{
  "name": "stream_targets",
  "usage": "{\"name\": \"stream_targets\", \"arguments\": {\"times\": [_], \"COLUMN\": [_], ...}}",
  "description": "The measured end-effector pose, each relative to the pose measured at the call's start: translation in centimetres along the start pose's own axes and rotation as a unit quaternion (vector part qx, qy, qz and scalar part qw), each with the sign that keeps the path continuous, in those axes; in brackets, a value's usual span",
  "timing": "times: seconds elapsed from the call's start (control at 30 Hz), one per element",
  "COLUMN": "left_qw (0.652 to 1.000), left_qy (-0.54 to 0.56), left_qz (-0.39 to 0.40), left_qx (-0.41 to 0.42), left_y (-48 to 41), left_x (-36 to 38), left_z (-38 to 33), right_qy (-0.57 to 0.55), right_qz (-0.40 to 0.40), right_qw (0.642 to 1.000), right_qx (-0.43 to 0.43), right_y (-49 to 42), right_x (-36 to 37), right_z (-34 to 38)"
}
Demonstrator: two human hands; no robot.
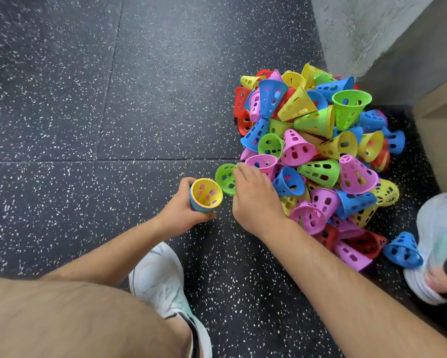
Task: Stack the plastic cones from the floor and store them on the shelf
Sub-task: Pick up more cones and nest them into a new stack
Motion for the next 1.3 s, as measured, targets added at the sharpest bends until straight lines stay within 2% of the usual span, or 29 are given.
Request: {"name": "stream_targets", "arguments": {"times": [0.1,0.17,0.27,0.37,0.5,0.6,0.73,0.77,0.83,0.93,1.0,1.17,1.23,1.3], "left_qw": [1.0,1.0,1.0,1.0,1.0,1.0,1.0,1.0,1.0,1.0,0.999,0.998,0.997,0.998], "left_qy": [0.003,0.008,0.008,0.014,0.017,0.004,0.015,0.018,0.021,0.013,0.025,0.05,0.05,0.043], "left_qz": [-0.006,-0.008,-0.003,0.001,0.008,0.017,0.01,0.009,0.005,0.006,0.009,0.018,0.018,0.018], "left_qx": [0.001,0.004,0.007,0.003,0.009,0.017,0.006,0.004,0.006,0.014,0.022,0.043,0.048,0.048], "left_y": [0.3,0.5,0.6,0.6,0.7,0.9,0.6,0.5,0.0,-0.7,-1.3,-2.3,-2.4,-2.4], "left_x": [-0.1,0.0,0.2,0.3,0.4,0.7,0.6,0.7,0.9,1.4,1.8,2.9,3.2,3.4], "left_z": [0.2,0.1,0.0,-0.1,-0.5,-0.7,-0.9,-1.1,-1.0,-1.6,-2.5,-4.6,-5.1,-5.2], "right_qy": [-0.07,-0.121,-0.189,-0.22,-0.169,-0.101,-0.105,-0.112,-0.118,-0.048,0.006,0.12,0.124,0.076], "right_qz": [-0.125,-0.153,-0.146,-0.102,-0.008,0.031,0.064,0.05,-0.036,-0.162,-0.176,-0.131,-0.133,-0.154], "right_qw": [0.99,0.981,0.971,0.97,0.983,0.993,0.992,0.992,0.992,0.985,0.982,0.978,0.978,0.981], "right_qx": [0.012,0.002,-0.005,0.027,0.068,0.043,0.019,0.019,0.014,0.032,0.062,0.105,0.104,0.095], "right_y": [0.1,0.1,0.5,1.3,2.1,2.8,3.4,3.4,2.9,1.5,0.2,-2.3,-2.5,-2.3], "right_x": [-3.0,-4.0,-4.2,-2.8,0.5,2.1,2.8,2.4,0.8,-1.8,-2.6,-2.0,-2.0,-2.1], "right_z": [0.1,0.0,0.1,0.3,0.5,0.8,0.6,0.4,-0.3,-2.1,-3.3,-5.0,-5.2,-5.4]}}
Point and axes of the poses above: each hand's wrist, its own y-axis away from the middle knuckle, its own x-axis out of the palm, z = x × y, the point moved 6 cm from there along -y, towards the middle knuckle, and after that the axes turned 14 degrees about x, right-handed, at the moved point
